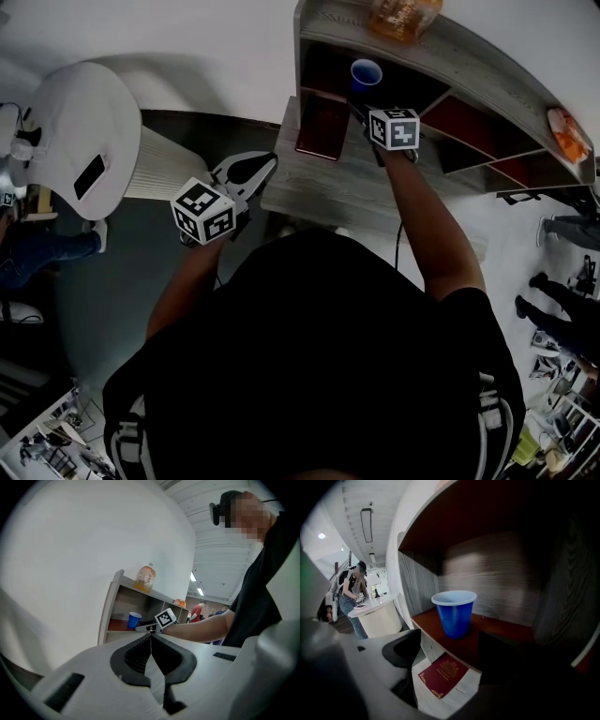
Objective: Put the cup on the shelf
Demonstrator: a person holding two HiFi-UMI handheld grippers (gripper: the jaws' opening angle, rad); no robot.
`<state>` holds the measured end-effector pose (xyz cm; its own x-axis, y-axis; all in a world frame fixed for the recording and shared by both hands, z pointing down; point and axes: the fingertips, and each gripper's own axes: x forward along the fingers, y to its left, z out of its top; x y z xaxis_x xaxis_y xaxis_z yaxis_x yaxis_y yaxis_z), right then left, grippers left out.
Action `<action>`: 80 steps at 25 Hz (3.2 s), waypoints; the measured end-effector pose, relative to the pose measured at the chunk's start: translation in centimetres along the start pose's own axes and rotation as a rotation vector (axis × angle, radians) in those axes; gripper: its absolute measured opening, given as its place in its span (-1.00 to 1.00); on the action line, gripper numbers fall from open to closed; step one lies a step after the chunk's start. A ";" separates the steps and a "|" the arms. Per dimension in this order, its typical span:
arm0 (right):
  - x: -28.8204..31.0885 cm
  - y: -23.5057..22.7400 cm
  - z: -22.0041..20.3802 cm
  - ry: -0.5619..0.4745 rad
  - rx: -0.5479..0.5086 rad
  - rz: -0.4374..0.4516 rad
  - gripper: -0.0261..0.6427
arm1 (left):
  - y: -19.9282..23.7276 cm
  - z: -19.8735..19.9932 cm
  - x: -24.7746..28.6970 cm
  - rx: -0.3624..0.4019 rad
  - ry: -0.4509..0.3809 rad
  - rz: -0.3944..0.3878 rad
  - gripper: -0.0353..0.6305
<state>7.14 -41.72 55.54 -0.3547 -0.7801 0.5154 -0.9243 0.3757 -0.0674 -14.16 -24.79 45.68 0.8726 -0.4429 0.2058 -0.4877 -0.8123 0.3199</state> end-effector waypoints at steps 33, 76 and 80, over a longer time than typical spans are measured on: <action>-18.5 1.2 2.2 -0.346 0.118 -0.075 -0.53 | -4.0 0.7 6.1 0.047 0.043 -0.197 -0.84; -25.3 3.4 3.8 -0.416 -0.040 -0.124 -0.87 | -3.7 1.9 8.8 0.062 0.030 -0.205 -0.84; -25.1 2.9 3.8 -0.412 -0.032 -0.126 -0.88 | -3.6 2.0 9.0 0.059 0.031 -0.204 -0.84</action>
<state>12.81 -22.97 39.19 -0.2719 -0.9530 0.1334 -0.9615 0.2749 0.0046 -4.48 -26.61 44.54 0.9515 -0.2557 0.1712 -0.2978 -0.9052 0.3032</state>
